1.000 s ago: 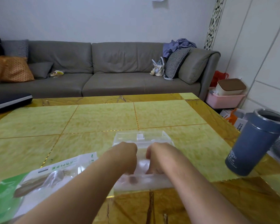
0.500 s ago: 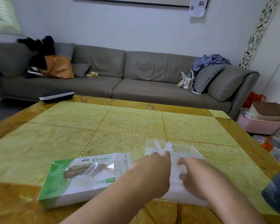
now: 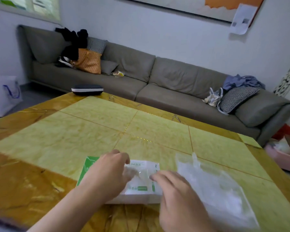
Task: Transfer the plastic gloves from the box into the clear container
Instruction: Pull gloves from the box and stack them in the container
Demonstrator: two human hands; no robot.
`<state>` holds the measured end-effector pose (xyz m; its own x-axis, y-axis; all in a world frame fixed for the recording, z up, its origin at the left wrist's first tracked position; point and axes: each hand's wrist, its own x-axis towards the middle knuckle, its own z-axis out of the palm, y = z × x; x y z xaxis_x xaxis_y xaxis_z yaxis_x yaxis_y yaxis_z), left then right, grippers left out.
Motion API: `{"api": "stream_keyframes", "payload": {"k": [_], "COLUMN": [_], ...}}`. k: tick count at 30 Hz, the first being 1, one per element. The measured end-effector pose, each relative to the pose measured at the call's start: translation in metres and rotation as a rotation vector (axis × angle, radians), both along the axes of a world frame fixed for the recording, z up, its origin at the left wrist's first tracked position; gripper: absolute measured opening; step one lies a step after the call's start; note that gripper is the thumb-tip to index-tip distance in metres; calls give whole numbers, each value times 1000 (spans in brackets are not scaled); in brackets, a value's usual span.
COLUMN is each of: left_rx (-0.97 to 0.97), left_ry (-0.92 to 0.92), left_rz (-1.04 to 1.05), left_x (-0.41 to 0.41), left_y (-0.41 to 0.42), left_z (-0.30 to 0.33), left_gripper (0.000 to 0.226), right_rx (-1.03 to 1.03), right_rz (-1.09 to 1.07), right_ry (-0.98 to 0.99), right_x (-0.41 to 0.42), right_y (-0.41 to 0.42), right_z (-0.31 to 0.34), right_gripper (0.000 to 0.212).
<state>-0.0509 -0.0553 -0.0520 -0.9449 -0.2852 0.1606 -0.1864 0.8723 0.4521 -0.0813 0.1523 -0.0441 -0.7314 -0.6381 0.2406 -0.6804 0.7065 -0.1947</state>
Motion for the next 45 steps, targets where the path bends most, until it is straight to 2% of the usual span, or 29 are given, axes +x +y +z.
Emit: {"api": "stream_keyframes", "payload": {"k": [2,5,7,10,13,14,16,18,20,23,25,27,29,31,33,35,37,39,40,42,43,45], "left_rx": [74,174,292,653,1084,1154,1197,1233,1275,1395,1512,1644,1734,1795,1793,1767,1777,1782,1710,1378,1223,1077], "left_ry": [-26,60,200,476,534,519,487,465,424,368,359,359,334,286,270,275,239,95,5,-121,-129,-67], "left_rz": [-13,43,117,206,188,187,194,189,144,37,-9,-27,-61,-112,-146,-156,-143,-210,-228,-231,-212,-148], "left_x": [-3,-10,-12,-5,2,3,4,4,5,4,4,3,2,1,0,-1,-1,2,4,8,10,9], "left_y": [-9,-13,-17,-19,-15,-13,-5,5,18,36,42,44,43,43,43,44,42,40,42,50,58,72], "left_z": [-7,-9,-1,25,42,44,43,41,38,35,35,35,33,29,27,28,27,31,35,41,44,45], "left_gripper": [22,17,17,12,19,21,21,21,22,24,21,18,29,40,39,32,39,50,53,57,48,23], "right_rx": [87,148,134,66,43,0,-214,-540,-822,-1101,-1235,-1309,-1287,-1215,-1223,-1276,-1274,-1187,-1114,-979,-942,-923], "right_rz": [70,105,97,102,103,80,13,5,33,-122,-207,-254,-266,-203,-131,-155,-168,-157,-162,-184,-191,-206], "right_ry": [-210,-251,-207,-198,-292,-319,-444,-675,-959,-1138,-1247,-1402,-1488,-1495,-1402,-1193,-978,-775,-706,-684,-692,-688], "right_x": [8,7,2,-1,4,6,14,18,15,5,2,1,1,3,3,-1,-7,-18,-21,-25,-26,-27], "right_y": [-16,-26,-25,-24,-25,-24,-21,-17,-14,-11,-8,-2,3,5,10,21,32,43,48,53,54,59], "right_z": [-11,-25,-30,-34,-28,-23,-10,2,8,11,14,15,14,18,22,28,35,34,34,33,34,36], "right_gripper": [84,75,71,68,65,59,52,55,69,61,54,59,64,53,33,10,11,17,20,17,14,7]}}
